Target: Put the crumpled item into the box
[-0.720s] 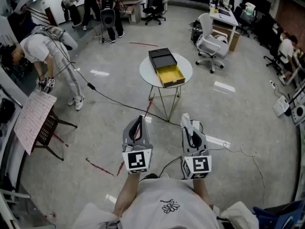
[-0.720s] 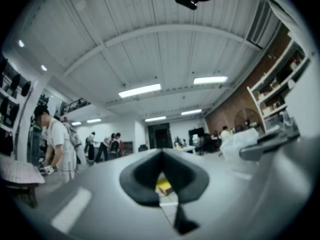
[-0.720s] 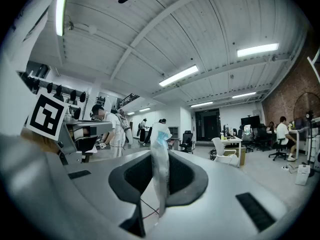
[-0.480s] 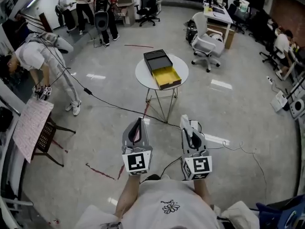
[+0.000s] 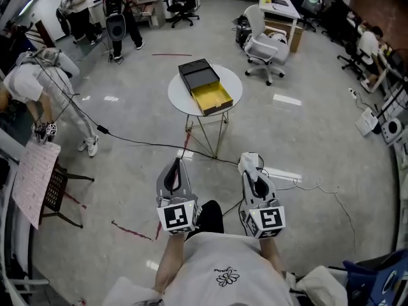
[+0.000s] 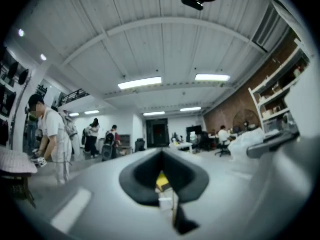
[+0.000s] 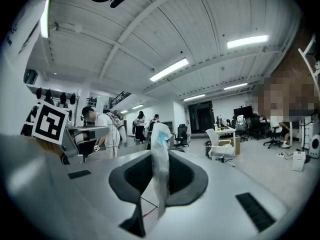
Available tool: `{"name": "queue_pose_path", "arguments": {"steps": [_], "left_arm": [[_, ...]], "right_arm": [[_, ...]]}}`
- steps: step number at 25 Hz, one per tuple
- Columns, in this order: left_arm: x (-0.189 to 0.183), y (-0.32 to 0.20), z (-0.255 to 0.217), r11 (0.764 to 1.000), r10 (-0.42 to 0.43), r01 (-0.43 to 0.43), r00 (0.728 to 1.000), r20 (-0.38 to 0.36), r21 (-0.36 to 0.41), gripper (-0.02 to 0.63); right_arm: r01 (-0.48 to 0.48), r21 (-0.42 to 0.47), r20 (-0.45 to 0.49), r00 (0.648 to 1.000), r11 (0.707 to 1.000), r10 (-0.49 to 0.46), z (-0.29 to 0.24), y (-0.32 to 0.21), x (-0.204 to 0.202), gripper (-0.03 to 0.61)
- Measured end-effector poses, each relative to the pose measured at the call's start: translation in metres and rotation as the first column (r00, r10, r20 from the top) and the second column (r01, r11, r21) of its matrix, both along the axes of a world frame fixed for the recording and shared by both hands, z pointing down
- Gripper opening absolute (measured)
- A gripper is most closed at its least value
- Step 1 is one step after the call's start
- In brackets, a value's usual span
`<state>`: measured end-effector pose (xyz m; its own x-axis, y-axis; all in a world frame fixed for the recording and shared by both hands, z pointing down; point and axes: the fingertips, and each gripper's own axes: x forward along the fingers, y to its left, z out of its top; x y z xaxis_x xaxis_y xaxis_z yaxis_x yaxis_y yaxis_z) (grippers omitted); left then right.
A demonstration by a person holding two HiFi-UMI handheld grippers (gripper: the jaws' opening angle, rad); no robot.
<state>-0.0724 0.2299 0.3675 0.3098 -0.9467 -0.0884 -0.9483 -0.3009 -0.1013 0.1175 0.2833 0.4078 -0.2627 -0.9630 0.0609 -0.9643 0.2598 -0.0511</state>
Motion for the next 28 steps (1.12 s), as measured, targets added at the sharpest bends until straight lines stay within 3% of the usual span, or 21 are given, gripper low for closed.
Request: {"name": "queue_pose_path", "arguments": {"steps": [7, 13, 17, 20, 28], "left_arm": [[0.002, -0.058, 0.004, 1.000, 0.019, -0.019, 1.000, -0.016, 0.012, 0.000], [0.007, -0.136, -0.005, 0.997, 0.063, -0.061, 0.997, -0.035, 0.040, 0.000], [0.012, -0.203, -0.004, 0.994, 0.112, -0.112, 0.982, -0.151, 0.007, 0.000], [0.019, -0.255, -0.009, 0.990, 0.140, -0.139, 0.984, -0.110, 0.014, 0.000], [0.002, -0.392, -0.005, 0.984, 0.175, -0.174, 0.981, -0.084, 0.025, 0.000]], "right_arm": [[-0.001, 0.000, -0.020, 1.000, 1.000, 0.001, 0.005, -0.050, -0.001, 0.052], [-0.072, -0.017, -0.016, 0.997, 0.997, 0.072, 0.012, -0.116, 0.005, 0.052], [-0.035, -0.031, -0.035, 0.999, 0.999, 0.033, 0.020, -0.180, -0.007, 0.052], [-0.034, -0.042, -0.043, 0.999, 0.999, 0.032, 0.016, -0.233, -0.014, 0.051], [-0.041, -0.030, -0.063, 0.997, 0.999, 0.040, 0.002, -0.381, -0.036, 0.052]]}}
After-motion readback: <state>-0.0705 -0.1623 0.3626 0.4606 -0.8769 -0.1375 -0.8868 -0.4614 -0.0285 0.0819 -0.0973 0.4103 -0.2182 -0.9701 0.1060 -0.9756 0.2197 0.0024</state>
